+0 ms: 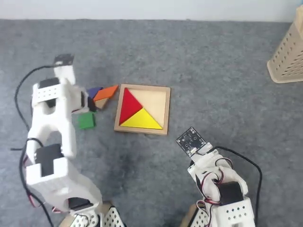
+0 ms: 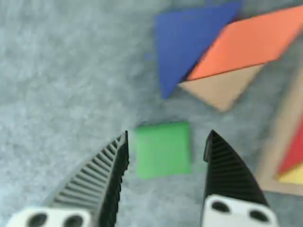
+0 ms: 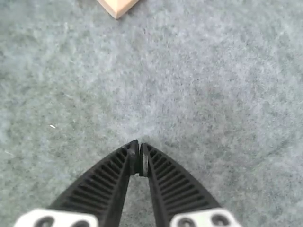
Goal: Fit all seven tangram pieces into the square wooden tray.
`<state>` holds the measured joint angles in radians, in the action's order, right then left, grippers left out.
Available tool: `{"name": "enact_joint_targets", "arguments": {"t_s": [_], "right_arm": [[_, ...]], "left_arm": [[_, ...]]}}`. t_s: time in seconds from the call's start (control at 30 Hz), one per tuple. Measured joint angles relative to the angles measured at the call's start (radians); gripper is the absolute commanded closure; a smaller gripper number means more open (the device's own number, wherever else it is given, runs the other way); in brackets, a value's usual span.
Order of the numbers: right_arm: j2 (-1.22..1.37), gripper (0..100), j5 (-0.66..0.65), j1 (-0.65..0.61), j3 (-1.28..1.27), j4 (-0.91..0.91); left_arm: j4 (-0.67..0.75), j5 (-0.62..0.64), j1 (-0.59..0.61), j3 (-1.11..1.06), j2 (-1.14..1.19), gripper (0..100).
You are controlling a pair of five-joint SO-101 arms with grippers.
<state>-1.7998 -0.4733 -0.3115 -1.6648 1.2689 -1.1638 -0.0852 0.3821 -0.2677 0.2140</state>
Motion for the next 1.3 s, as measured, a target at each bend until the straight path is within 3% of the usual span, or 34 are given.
{"name": "enact_joint_targets", "arguments": {"t_s": [0.2,0.33,0.5,0.6,0.83,1.1,1.3], "right_arm": [[0.000,99.1,0.000,0.000,0.000,0.000],[0.000,99.1,0.000,0.000,0.000,0.000],[0.000,99.1,0.000,0.000,0.000,0.000],[0.000,99.1,0.000,0.002,0.000,0.000],[0.000,99.1,0.000,0.000,0.000,0.000],[0.000,99.1,0.000,0.000,0.000,0.000],[0.000,99.1,0.000,0.000,0.000,0.000]], "left_arm": [[0.003,0.071,-0.175,0.144,-0.041,76],[0.218,0.127,-0.321,0.184,-0.005,76],[0.514,0.157,-0.436,0.196,0.199,79],[0.546,0.158,-0.446,0.265,0.319,81],[0.284,0.164,-0.443,0.525,0.540,82],[-0.189,0.097,-0.482,0.832,0.617,82],[-0.488,0.097,-0.520,0.891,0.618,82]]}}
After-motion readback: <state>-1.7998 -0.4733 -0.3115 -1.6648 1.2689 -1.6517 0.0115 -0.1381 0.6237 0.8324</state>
